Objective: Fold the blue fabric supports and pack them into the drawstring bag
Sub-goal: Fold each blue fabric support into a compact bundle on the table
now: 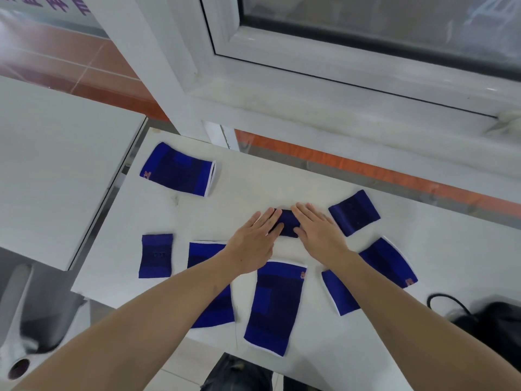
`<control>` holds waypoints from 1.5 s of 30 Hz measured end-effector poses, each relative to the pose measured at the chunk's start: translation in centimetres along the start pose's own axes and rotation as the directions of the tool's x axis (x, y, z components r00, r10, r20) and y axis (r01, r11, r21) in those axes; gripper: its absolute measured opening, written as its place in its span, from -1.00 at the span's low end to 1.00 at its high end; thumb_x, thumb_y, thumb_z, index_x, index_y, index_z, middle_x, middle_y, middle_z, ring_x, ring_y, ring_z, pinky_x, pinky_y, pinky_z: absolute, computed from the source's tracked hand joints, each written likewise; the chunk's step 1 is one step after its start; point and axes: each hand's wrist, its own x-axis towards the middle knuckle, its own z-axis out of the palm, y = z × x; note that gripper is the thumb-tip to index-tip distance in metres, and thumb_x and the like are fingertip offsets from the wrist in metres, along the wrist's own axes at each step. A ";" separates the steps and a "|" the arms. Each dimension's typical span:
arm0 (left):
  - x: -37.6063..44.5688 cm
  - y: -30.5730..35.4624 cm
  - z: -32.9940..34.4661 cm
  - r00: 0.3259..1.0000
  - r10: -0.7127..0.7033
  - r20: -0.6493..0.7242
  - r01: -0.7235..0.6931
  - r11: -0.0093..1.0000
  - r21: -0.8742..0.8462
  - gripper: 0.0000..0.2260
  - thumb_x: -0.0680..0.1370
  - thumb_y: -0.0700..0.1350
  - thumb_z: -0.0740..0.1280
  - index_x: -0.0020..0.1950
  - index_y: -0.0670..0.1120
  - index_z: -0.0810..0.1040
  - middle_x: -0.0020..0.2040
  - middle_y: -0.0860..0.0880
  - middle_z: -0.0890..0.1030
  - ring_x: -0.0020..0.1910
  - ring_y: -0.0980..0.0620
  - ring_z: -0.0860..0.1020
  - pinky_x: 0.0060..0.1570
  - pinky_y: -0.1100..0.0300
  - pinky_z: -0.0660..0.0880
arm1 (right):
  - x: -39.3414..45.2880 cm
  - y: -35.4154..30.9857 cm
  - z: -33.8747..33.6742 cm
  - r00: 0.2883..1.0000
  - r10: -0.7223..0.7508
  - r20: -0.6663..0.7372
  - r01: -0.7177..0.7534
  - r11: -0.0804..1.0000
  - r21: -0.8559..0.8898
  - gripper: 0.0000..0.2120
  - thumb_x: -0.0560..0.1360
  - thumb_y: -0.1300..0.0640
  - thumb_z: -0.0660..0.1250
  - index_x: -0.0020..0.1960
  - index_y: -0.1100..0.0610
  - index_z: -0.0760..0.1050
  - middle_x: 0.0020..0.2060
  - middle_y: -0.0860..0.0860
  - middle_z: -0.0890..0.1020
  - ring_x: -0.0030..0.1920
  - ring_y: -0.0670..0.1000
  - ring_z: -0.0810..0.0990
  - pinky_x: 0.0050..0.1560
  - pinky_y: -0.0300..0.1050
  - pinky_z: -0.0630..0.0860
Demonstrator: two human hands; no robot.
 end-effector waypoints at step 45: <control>3.3 10.1 -5.0 0.855 -0.477 -0.203 0.357 0.825 -0.438 -0.64 0.64 -0.16 0.29 0.45 -0.07 0.46 0.45 -0.01 0.49 0.54 -0.03 0.31 0.51 0.03 0.29 | -5.4 6.2 -7.8 0.972 0.200 -0.126 -0.131 0.899 0.418 -0.78 0.64 0.27 0.29 0.26 0.14 0.53 0.17 0.02 0.50 0.04 -0.04 0.52 0.09 -0.21 0.42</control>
